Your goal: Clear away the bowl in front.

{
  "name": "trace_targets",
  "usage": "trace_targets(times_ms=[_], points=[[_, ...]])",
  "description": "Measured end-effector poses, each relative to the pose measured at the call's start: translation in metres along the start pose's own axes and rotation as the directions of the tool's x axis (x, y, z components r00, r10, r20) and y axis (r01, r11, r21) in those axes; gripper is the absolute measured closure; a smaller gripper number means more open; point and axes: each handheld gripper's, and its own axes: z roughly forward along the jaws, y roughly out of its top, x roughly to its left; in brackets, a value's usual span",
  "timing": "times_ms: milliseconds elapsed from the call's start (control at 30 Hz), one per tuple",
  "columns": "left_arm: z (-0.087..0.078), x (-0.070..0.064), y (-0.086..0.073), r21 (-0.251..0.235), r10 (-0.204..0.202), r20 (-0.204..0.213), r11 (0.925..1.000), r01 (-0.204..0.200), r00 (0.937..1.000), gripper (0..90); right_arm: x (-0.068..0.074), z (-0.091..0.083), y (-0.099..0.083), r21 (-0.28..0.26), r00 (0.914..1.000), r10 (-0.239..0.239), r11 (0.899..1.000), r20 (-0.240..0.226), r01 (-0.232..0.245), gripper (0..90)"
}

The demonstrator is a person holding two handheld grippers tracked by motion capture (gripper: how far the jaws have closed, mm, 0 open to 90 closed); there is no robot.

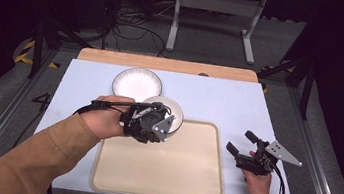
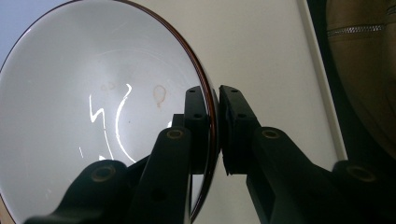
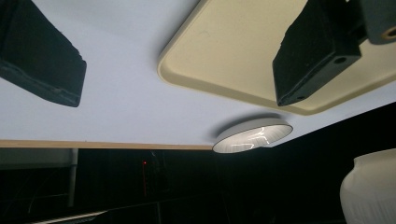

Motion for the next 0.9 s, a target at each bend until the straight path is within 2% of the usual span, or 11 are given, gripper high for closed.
trace_targets(times_ms=[167,400,533,633,667,867,900], points=[[0.004,-0.004,0.005,-0.015,0.024,0.015,0.9996,-0.024,0.9996,82.9,0.000,0.000,0.000,0.001,1.0000,-0.001,1.000,-0.001,0.001,3.2],[0.015,-0.008,0.009,-0.015,0.030,0.031,0.9994,-0.030,0.9991,82.9,0.000,0.000,0.000,0.001,1.0000,-0.001,1.000,-0.002,0.001,3.2],[0.022,-0.009,0.013,-0.008,0.054,0.042,0.9985,-0.053,0.9977,82.9,0.000,0.000,0.000,0.001,1.0000,-0.002,1.000,-0.004,0.002,3.2],[0.029,-0.010,0.014,-0.009,0.053,0.053,0.9986,-0.052,0.9972,82.9,0.000,0.000,0.000,0.001,1.0000,0.000,1.000,-0.003,0.000,3.3],[0.032,-0.011,0.014,-0.016,0.041,0.060,0.9991,-0.040,0.9974,82.9,0.000,0.000,0.000,0.001,1.0000,-0.001,1.000,-0.004,0.001,3.3],[0.044,-0.012,0.012,-0.019,0.041,0.082,0.9990,-0.040,0.9958,82.9,0.000,0.000,0.000,0.002,1.0000,-0.003,1.000,-0.008,0.004,3.3],[0.046,-0.013,0.012,-0.026,0.031,0.087,0.9992,-0.029,0.9957,82.9,0.000,0.000,0.000,0.002,1.0000,-0.003,1.000,-0.008,0.003,3.3]])
